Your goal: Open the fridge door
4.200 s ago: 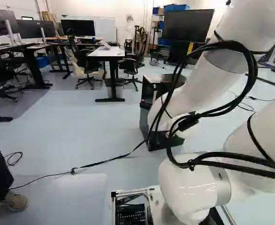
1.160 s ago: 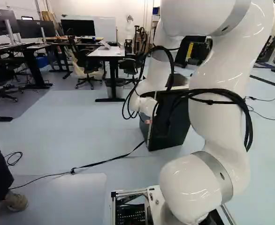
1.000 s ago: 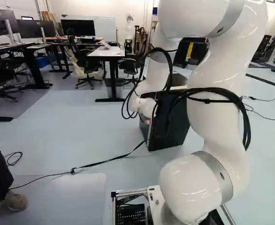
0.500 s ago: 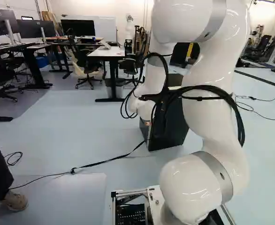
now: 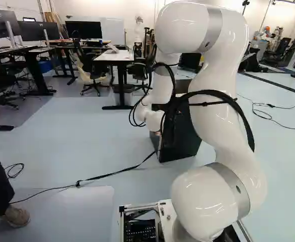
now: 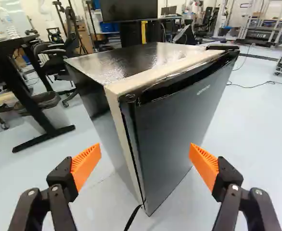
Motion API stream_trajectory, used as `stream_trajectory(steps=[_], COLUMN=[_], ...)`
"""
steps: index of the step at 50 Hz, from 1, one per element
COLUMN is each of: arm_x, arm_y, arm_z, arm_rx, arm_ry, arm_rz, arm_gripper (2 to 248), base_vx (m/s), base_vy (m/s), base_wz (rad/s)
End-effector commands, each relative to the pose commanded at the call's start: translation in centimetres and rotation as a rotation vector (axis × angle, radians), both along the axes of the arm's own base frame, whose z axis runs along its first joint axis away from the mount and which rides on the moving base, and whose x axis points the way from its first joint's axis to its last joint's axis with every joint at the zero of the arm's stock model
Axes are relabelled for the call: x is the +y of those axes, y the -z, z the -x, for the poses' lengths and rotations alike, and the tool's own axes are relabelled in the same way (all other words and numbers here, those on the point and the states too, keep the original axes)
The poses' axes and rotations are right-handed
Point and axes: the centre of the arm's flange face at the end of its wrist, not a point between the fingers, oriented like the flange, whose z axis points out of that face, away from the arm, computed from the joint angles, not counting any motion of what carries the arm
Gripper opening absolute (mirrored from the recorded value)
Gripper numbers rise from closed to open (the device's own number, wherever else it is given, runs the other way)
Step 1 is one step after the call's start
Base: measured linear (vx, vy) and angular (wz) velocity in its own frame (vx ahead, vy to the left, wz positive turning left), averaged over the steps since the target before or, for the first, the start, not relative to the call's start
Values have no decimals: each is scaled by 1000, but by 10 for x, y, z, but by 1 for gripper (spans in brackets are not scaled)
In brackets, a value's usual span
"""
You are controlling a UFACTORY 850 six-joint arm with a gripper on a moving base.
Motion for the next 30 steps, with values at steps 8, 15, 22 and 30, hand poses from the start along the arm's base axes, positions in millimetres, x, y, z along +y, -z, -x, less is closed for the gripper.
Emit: stream_trajectory(steps=[8, 15, 22, 30], arm_x=[1, 3, 6, 11], arm_y=[2, 1, 0, -2], arm_z=[-4, -6, -8, -9], arm_rx=[-24, -49, -73, -99], arm_ry=[49, 89, 126, 162], arm_rz=[16, 30, 44, 59], arm_gripper=[247, 247, 247, 247], base_vx=[0, 0, 0, 0], base_vy=[0, 0, 0, 0], base_wz=[0, 0, 0, 0])
